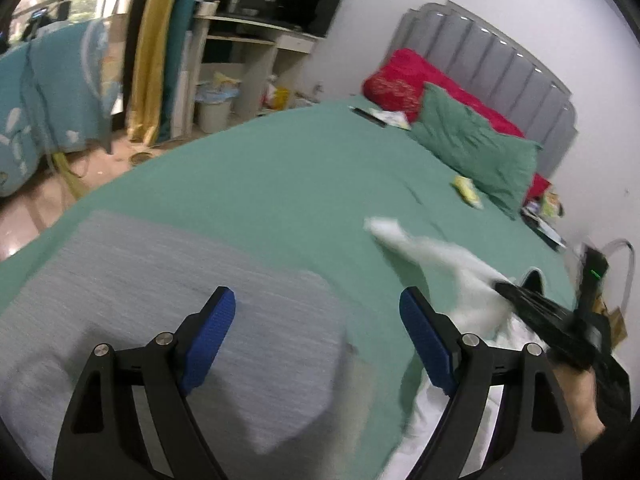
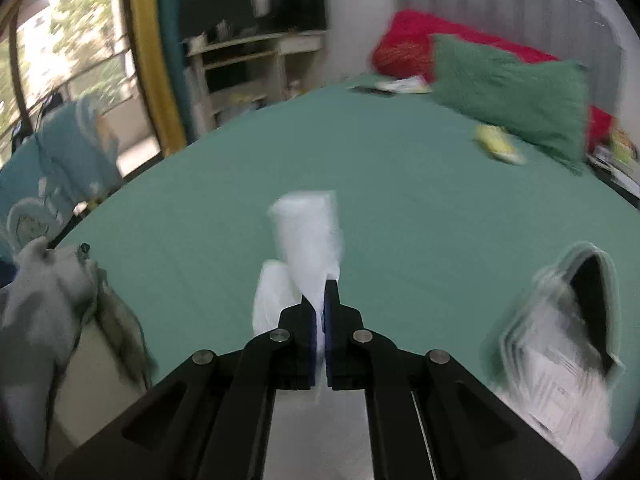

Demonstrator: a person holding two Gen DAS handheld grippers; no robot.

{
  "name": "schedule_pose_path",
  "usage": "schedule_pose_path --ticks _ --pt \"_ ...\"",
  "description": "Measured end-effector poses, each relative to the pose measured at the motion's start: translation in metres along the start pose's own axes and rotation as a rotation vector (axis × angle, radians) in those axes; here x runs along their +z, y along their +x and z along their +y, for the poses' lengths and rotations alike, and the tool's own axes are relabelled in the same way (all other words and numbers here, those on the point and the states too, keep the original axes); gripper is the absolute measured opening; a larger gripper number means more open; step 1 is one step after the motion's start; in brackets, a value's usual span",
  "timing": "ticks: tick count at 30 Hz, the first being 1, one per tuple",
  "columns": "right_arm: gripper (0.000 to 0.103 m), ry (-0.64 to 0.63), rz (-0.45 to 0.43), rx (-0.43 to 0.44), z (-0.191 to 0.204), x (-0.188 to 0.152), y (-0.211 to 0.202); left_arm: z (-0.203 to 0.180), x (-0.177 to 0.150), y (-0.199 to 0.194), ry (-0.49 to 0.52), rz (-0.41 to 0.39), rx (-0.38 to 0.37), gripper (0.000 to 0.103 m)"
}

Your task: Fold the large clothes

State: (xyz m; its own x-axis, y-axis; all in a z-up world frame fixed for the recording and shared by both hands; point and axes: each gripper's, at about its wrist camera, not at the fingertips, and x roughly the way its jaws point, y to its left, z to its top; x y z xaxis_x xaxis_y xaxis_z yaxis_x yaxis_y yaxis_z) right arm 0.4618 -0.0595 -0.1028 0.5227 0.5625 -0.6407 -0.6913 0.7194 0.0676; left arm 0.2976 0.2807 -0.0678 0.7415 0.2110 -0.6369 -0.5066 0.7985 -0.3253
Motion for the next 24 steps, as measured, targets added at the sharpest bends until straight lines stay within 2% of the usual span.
schedule_pose_path --ticks 3,7,8,9,10,11,12,14,17,20,22,23,24 --pt "0.004 0.073 0.026 -0.092 -0.054 -0.048 -0.050 -0.035 -0.017 -0.001 0.093 -0.020 -0.003 0.087" --pt "0.008 0.226 0.181 -0.181 -0.127 -0.132 -0.079 -0.090 -0.061 -0.001 0.277 0.014 -0.091 0.087" --pt "0.018 0.267 0.228 -0.210 -0.145 -0.155 -0.086 -0.101 -0.072 0.001 0.327 0.020 -0.102 0.087" --pt "0.039 0.283 0.243 -0.239 -0.150 -0.168 -0.091 -0.114 -0.088 0.005 0.395 0.042 -0.117 0.087" --pt "0.051 0.292 0.244 -0.267 -0.158 -0.178 -0.099 -0.122 -0.099 0.009 0.433 0.071 -0.132 0.087" --pt "0.067 0.291 0.233 -0.286 -0.162 -0.180 -0.105 -0.127 -0.108 0.015 0.452 0.106 -0.146 0.087" --pt "0.069 0.286 0.221 -0.304 -0.159 -0.176 -0.105 -0.132 -0.115 0.022 0.461 0.141 -0.158 0.087" --pt "0.069 0.236 0.172 -0.323 -0.147 -0.156 -0.106 -0.138 -0.126 0.039 0.456 0.206 -0.181 0.087" --pt "0.069 0.091 0.117 -0.234 -0.101 -0.119 -0.079 -0.142 -0.130 0.057 0.452 0.221 -0.146 0.087" --pt "0.069 -0.085 0.111 -0.154 -0.051 -0.092 -0.027 -0.136 -0.130 0.069 0.415 0.239 -0.151 0.085" --pt "0.068 -0.127 0.133 -0.101 -0.031 -0.086 0.008 -0.135 -0.134 0.077 0.365 0.290 -0.178 0.078" --pt "0.066 -0.143 0.143 -0.091 -0.024 -0.083 0.021 -0.135 -0.136 0.082 0.344 0.314 -0.192 0.071" --pt "0.048 -0.164 0.160 -0.084 -0.016 -0.080 0.041 -0.136 -0.140 0.085 0.333 0.334 -0.206 0.065"
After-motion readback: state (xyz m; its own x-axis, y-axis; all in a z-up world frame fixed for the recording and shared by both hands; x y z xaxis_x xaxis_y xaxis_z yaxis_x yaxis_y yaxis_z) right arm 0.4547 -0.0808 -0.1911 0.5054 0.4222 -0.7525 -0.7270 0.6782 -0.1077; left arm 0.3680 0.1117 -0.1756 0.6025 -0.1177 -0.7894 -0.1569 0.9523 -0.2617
